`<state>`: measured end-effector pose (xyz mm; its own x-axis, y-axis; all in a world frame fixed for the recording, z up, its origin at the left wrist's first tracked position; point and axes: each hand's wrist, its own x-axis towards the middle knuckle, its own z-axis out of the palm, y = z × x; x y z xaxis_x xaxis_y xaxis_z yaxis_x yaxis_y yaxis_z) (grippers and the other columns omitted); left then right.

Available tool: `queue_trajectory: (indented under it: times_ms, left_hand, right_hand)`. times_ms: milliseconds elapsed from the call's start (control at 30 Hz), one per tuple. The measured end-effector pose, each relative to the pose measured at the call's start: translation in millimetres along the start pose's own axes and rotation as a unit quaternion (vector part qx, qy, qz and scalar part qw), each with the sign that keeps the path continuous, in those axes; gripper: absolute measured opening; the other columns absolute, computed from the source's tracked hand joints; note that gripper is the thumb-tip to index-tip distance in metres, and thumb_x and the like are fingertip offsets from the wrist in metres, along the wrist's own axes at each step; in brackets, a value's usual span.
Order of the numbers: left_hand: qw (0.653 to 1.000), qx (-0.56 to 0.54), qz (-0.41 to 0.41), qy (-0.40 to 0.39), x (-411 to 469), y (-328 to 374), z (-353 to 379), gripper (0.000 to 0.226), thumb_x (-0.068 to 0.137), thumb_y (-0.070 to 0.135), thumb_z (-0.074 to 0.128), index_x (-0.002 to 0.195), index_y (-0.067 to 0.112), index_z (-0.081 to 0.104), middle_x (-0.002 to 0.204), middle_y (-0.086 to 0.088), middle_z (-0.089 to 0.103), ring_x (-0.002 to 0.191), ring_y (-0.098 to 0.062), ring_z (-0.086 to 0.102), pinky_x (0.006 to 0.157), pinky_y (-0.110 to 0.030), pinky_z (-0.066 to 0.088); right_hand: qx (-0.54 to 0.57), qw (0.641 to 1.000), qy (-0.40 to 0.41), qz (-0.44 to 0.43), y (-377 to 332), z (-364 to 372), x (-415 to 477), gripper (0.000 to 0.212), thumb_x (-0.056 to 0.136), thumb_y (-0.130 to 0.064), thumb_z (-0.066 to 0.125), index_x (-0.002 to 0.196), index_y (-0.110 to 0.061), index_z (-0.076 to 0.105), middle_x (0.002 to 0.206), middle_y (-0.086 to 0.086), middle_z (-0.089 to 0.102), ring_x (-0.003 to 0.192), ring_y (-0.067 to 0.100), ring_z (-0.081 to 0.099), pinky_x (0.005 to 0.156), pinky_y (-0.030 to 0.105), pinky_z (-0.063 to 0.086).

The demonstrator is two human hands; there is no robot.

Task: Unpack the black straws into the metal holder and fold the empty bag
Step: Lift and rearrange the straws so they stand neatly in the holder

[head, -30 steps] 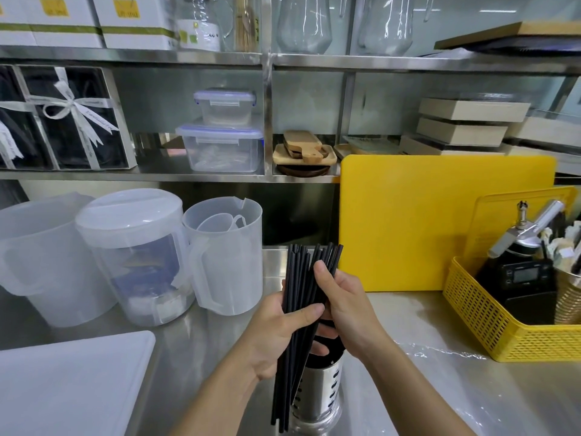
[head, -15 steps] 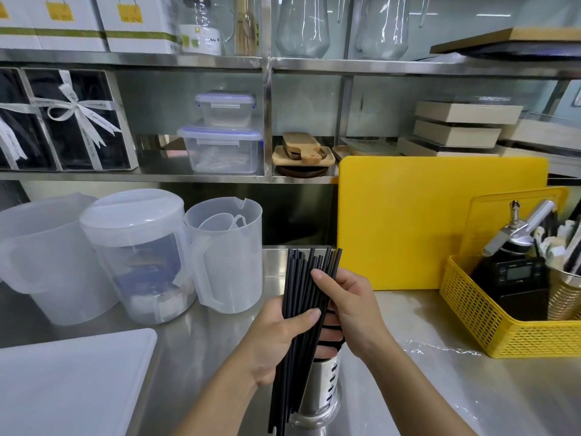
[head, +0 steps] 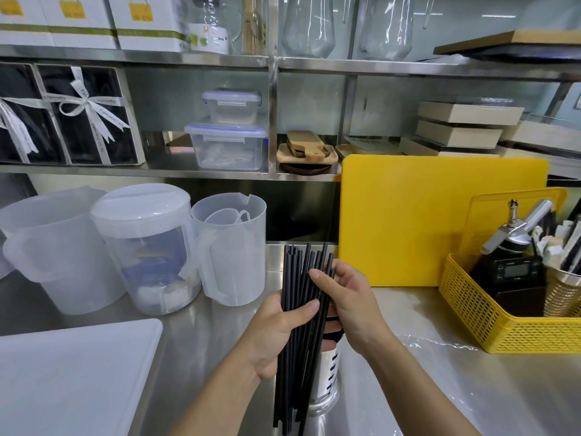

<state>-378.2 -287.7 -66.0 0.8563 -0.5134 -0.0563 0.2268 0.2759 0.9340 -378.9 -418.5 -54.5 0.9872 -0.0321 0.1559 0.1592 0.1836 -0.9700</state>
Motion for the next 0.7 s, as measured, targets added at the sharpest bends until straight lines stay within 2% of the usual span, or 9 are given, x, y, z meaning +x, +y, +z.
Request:
queue_trajectory:
  times_ms: [133, 200, 267, 333, 400, 467, 533, 633, 700]
  left_hand:
    - [1.000, -0.022, 0.002, 0.011, -1.0, -1.9, 0.5, 0.031, 0.085, 0.012, 0.057, 0.115, 0.005, 0.058, 0.108, -0.021, 0.068, 0.096, -0.039, 0.067, 0.079, -0.055, 0.055]
    - [0.999, -0.021, 0.005, 0.024, -0.6, -2.5, 1.1, 0.027, 0.087, 0.010, 0.057, 0.114, 0.006, 0.059, 0.102, -0.019, 0.070, 0.092, -0.038, 0.068, 0.073, -0.051, 0.057]
    - [0.999, -0.001, 0.003, 0.035, -0.2, -2.5, 1.0, 0.024, 0.087, 0.007, 0.057, 0.111, 0.006, 0.059, 0.089, -0.014, 0.071, 0.081, -0.034, 0.070, 0.064, -0.043, 0.058]
    - [0.999, 0.030, -0.005, 0.044, -0.7, -3.2, 0.6, 0.022, 0.086, 0.003, 0.058, 0.109, 0.003, 0.059, 0.077, -0.009, 0.068, 0.067, -0.024, 0.066, 0.053, -0.033, 0.053]
    - [0.998, 0.031, -0.014, 0.053, -1.1, -5.7, 0.1, 0.017, 0.085, -0.001, 0.057, 0.102, 0.000, 0.060, 0.068, -0.007, 0.065, 0.060, -0.020, 0.061, 0.049, -0.029, 0.047]
    - [0.997, 0.016, -0.021, 0.068, -0.9, -7.5, -0.6, 0.011, 0.085, -0.003, 0.057, 0.093, 0.003, 0.062, 0.062, -0.006, 0.064, 0.057, -0.018, 0.060, 0.049, -0.027, 0.048]
    - [0.996, 0.001, -0.023, 0.083, -0.8, -6.8, -1.7, 0.012, 0.085, -0.004, 0.057, 0.092, 0.004, 0.062, 0.064, -0.006, 0.067, 0.059, -0.018, 0.063, 0.050, -0.027, 0.051]
    - [0.994, -0.017, -0.024, 0.107, -0.1, -3.7, -6.3, 0.022, 0.084, -0.003, 0.058, 0.105, 0.001, 0.060, 0.084, -0.015, 0.071, 0.072, -0.026, 0.070, 0.052, -0.029, 0.055]
    - [0.994, -0.016, -0.030, 0.104, -0.6, -2.4, -6.6, 0.025, 0.084, -0.003, 0.058, 0.109, 0.001, 0.058, 0.096, -0.021, 0.070, 0.083, -0.034, 0.070, 0.056, -0.034, 0.058]
  right_hand:
    - [-0.059, 0.998, 0.001, 0.000, 4.9, 4.3, -2.7, 0.015, 0.095, -0.023, 0.049, 0.089, -0.011, 0.055, 0.080, 0.006, 0.069, 0.073, 0.018, 0.067, 0.058, 0.031, 0.052]
    - [-0.089, 0.996, 0.012, -0.012, 7.9, 6.0, -2.9, 0.017, 0.096, -0.024, 0.046, 0.095, -0.009, 0.053, 0.086, 0.009, 0.068, 0.076, 0.017, 0.066, 0.063, 0.032, 0.051]
    - [-0.106, 0.994, 0.017, -0.009, 10.8, 6.7, -2.7, 0.017, 0.097, -0.024, 0.044, 0.098, -0.009, 0.052, 0.088, 0.009, 0.067, 0.075, 0.016, 0.065, 0.060, 0.029, 0.049]
    - [-0.120, 0.993, 0.013, 0.006, 13.4, 7.5, -2.4, 0.018, 0.098, -0.025, 0.042, 0.098, -0.008, 0.048, 0.083, 0.013, 0.062, 0.063, 0.021, 0.061, 0.048, 0.030, 0.046]
    - [-0.119, 0.993, 0.000, 0.020, 15.8, 8.3, -2.5, 0.023, 0.098, -0.027, 0.042, 0.099, -0.004, 0.044, 0.071, 0.018, 0.056, 0.041, 0.021, 0.048, 0.035, 0.027, 0.039]
    - [-0.105, 0.994, -0.009, 0.031, 15.8, 8.1, -3.0, 0.026, 0.096, -0.029, 0.046, 0.099, -0.003, 0.045, 0.061, 0.015, 0.054, 0.033, 0.018, 0.041, 0.034, 0.027, 0.036]
    - [-0.082, 0.995, -0.026, 0.041, 13.4, 5.9, -4.9, 0.025, 0.094, -0.028, 0.051, 0.090, -0.003, 0.054, 0.052, 0.007, 0.052, 0.034, 0.015, 0.042, 0.035, 0.024, 0.036]
    - [-0.045, 0.995, -0.074, 0.058, 11.1, 3.2, -9.1, 0.032, 0.095, -0.018, 0.048, 0.067, -0.007, 0.059, 0.043, -0.005, 0.054, 0.036, 0.009, 0.048, 0.038, 0.020, 0.041]
    - [-0.050, 0.995, -0.068, 0.054, 12.5, 0.7, -8.8, 0.034, 0.096, -0.015, 0.046, 0.069, -0.001, 0.061, 0.045, -0.005, 0.059, 0.039, 0.007, 0.053, 0.042, 0.018, 0.042]
